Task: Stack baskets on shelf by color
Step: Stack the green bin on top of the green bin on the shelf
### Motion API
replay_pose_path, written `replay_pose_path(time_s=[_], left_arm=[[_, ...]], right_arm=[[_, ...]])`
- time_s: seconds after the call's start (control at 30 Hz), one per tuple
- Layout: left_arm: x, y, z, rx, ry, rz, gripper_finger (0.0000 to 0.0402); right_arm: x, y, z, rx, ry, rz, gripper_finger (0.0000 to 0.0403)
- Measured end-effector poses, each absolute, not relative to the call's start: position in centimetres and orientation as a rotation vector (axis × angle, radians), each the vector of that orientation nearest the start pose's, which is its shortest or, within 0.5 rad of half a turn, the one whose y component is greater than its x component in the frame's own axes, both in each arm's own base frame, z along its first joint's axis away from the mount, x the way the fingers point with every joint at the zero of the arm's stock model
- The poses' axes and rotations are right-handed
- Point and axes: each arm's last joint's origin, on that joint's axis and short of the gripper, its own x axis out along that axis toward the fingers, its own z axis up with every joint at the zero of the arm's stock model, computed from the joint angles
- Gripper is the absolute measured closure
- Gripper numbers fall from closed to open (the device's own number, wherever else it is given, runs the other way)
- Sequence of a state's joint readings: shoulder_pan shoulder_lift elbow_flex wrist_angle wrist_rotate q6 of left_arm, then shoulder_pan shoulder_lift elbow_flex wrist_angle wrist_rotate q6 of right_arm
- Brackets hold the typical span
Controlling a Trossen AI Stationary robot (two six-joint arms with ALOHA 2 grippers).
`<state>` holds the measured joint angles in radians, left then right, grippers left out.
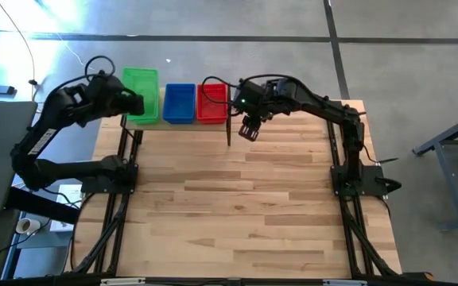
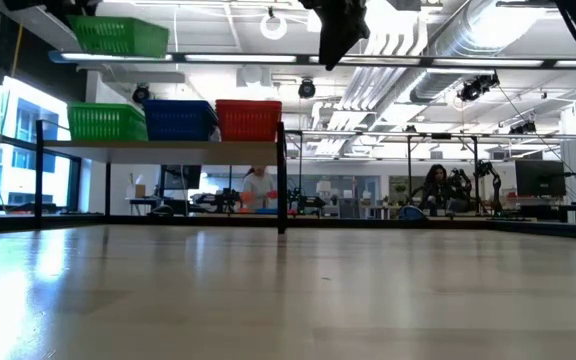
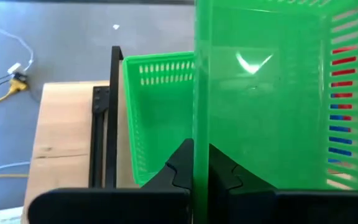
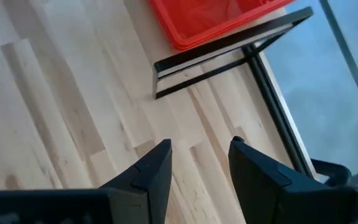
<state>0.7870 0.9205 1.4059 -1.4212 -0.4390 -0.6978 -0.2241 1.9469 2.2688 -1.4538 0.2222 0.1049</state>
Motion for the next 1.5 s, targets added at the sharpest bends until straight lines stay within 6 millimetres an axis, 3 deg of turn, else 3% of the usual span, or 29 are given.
replay_pose_path(time_s=[0.3,0.7,0.83,1.23,1.5], left_arm=[[6.8,11.5,39.6,-0.859,0.649,1.494,0.0401],[6.1,12.8,39.1,-0.959,0.666,1.534,0.0401],[6.5,13.7,38.4,-0.980,0.754,1.550,0.0401],[6.9,15.1,34.7,-1.027,0.792,1.624,0.0401],[6.5,15.7,34.2,-1.028,0.803,1.576,0.0401]], right_arm=[[35.9,-9.2,39.6,0.041,1.145,-0.341,0.0258],[35.7,-9.7,39.5,-0.001,1.165,-0.274,0.0258],[35.5,-10.3,39.5,0.020,1.163,-0.270,0.0258],[35.3,-10.7,39.5,0.027,1.170,-0.252,0.0258],[35.3,-10.7,39.5,0.020,1.171,-0.247,0.0258]])
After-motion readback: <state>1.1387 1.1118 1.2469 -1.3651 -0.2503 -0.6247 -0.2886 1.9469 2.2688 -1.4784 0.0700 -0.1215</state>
